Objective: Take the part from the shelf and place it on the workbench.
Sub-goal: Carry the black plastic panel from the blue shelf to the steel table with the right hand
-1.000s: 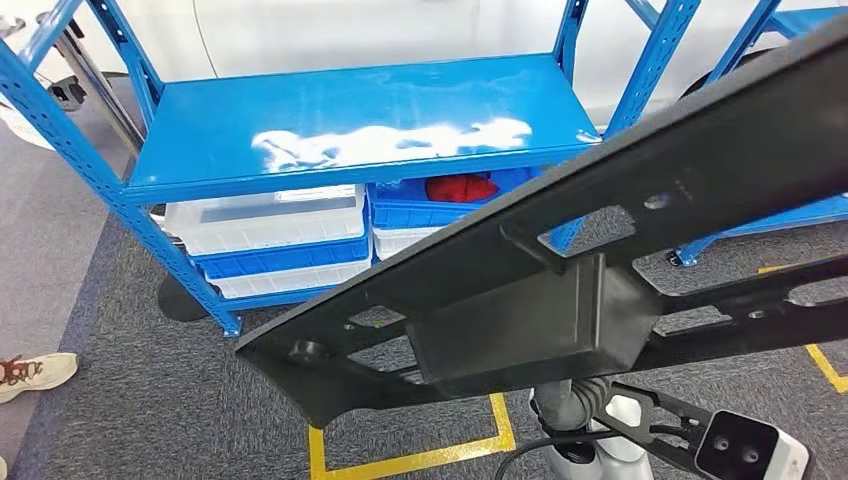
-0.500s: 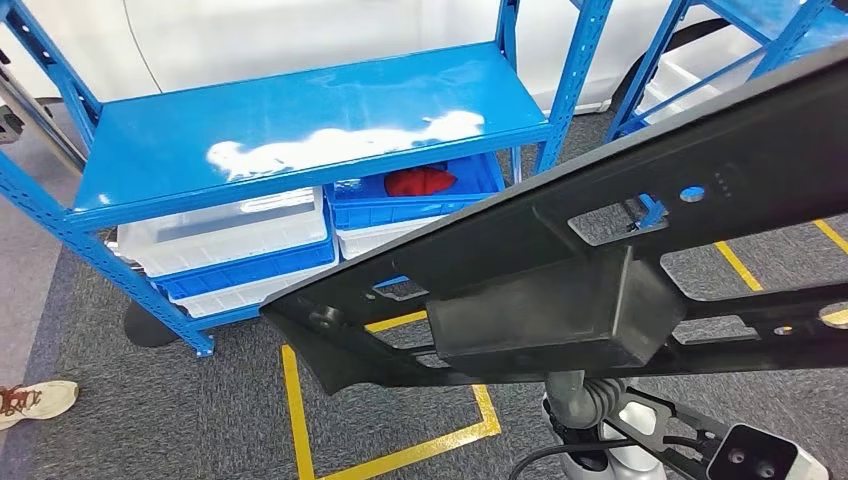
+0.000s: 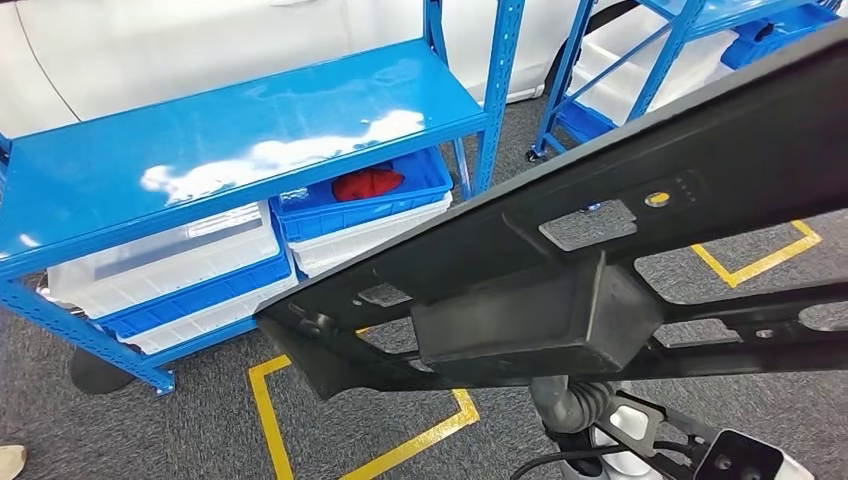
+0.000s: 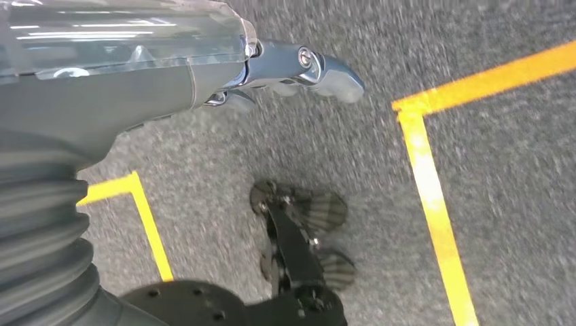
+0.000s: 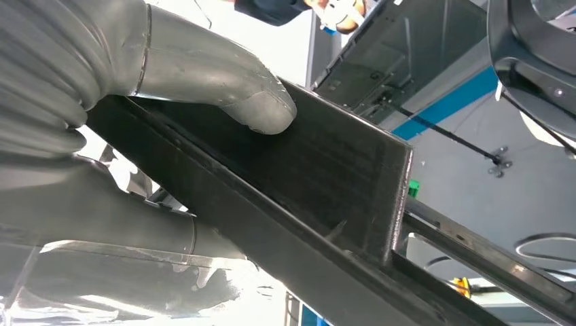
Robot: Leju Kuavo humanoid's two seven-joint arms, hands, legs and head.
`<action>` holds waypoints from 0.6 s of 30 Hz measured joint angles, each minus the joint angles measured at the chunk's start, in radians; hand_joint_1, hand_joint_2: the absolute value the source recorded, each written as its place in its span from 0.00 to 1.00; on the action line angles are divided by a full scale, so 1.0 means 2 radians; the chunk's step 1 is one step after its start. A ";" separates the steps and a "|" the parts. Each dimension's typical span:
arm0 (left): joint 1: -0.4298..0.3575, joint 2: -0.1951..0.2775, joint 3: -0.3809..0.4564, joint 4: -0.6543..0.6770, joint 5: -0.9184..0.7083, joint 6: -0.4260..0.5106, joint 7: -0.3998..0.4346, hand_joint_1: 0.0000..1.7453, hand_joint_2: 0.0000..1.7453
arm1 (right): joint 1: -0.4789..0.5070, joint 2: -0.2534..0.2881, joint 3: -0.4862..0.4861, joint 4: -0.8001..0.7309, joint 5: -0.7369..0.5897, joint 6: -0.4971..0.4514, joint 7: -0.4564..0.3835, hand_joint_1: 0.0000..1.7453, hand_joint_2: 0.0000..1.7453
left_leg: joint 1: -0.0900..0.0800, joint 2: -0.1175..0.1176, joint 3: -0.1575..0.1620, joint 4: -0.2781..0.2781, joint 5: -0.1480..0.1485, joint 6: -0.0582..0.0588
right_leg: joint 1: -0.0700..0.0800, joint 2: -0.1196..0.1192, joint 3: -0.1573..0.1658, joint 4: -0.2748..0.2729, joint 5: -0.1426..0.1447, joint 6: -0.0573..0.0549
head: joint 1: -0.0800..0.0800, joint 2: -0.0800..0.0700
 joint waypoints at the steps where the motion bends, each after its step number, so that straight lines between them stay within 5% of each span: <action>1: -0.001 -0.002 -0.001 0.000 0.000 0.000 0.002 0.00 1.00 | 0.000 -0.001 0.000 0.000 -0.002 0.002 0.000 1.00 1.00 | 0.001 0.005 0.001 -0.003 0.002 0.003 | 0.001 -0.007 -0.002 0.003 -0.002 0.003 | 0.000 0.000; 4: 0.000 -0.009 -0.002 0.000 -0.003 -0.003 0.010 0.00 1.00 | -0.003 -0.001 0.003 0.000 -0.003 0.005 0.000 1.00 1.00 | 0.002 0.023 0.002 -0.008 0.006 0.010 | 0.002 -0.045 -0.033 0.068 -0.042 0.009 | 0.000 0.000; 6: 0.002 -0.013 -0.002 0.000 -0.005 -0.006 0.014 0.00 1.00 | -0.003 -0.001 0.008 0.002 -0.001 0.003 0.000 1.00 1.00 | 0.001 0.036 0.001 -0.008 0.006 0.011 | -0.001 -0.052 -0.062 0.130 -0.067 0.012 | 0.000 0.000; 7: 0.002 -0.015 -0.002 0.000 -0.005 -0.007 0.015 0.00 1.00 | -0.004 -0.001 0.011 0.004 0.000 0.000 0.000 1.00 1.00 | 0.001 0.042 0.001 -0.008 0.005 0.010 | -0.002 -0.053 -0.066 0.139 -0.066 0.013 | 0.000 0.000; 8: 0.002 -0.018 -0.002 0.000 -0.005 -0.007 0.017 0.00 1.00 | -0.004 -0.001 0.014 0.005 0.001 -0.005 0.000 1.00 1.00 | 0.001 0.048 0.001 -0.007 0.005 0.010 | -0.003 -0.055 -0.060 0.129 -0.056 0.013 | 0.000 0.000; 10: 0.001 -0.024 -0.002 0.000 -0.004 -0.009 0.020 0.00 1.00 | -0.007 -0.001 0.021 0.007 -0.001 -0.013 0.000 1.00 1.00 | 0.001 0.058 0.002 -0.007 0.003 0.007 | -0.003 -0.070 -0.022 0.061 -0.026 0.012 | 0.000 0.000; 12: 0.001 -0.028 -0.002 0.000 -0.001 -0.010 0.023 0.00 1.00 | -0.012 -0.001 0.026 0.008 -0.010 -0.012 0.000 1.00 1.00 | -0.002 0.066 0.004 -0.005 0.000 0.002 | 0.000 -0.084 0.007 0.007 -0.011 0.006 | 0.000 0.000; 15: 0.002 -0.032 -0.001 0.000 0.006 -0.006 0.024 0.00 1.00 | -0.015 -0.002 0.028 0.008 -0.030 0.003 0.000 1.00 1.00 | -0.004 0.077 0.007 -0.005 -0.003 -0.007 | 0.003 -0.076 0.010 -0.003 -0.011 -0.004 | 0.000 0.000; 18: 0.002 -0.033 0.002 0.000 0.014 0.001 0.022 0.00 1.00 | -0.020 -0.002 0.026 0.009 -0.045 0.022 0.000 1.00 1.00 | -0.001 0.053 -0.005 0.029 -0.029 -0.014 | 0.000 -0.061 0.011 -0.007 -0.007 -0.014 | 0.000 0.000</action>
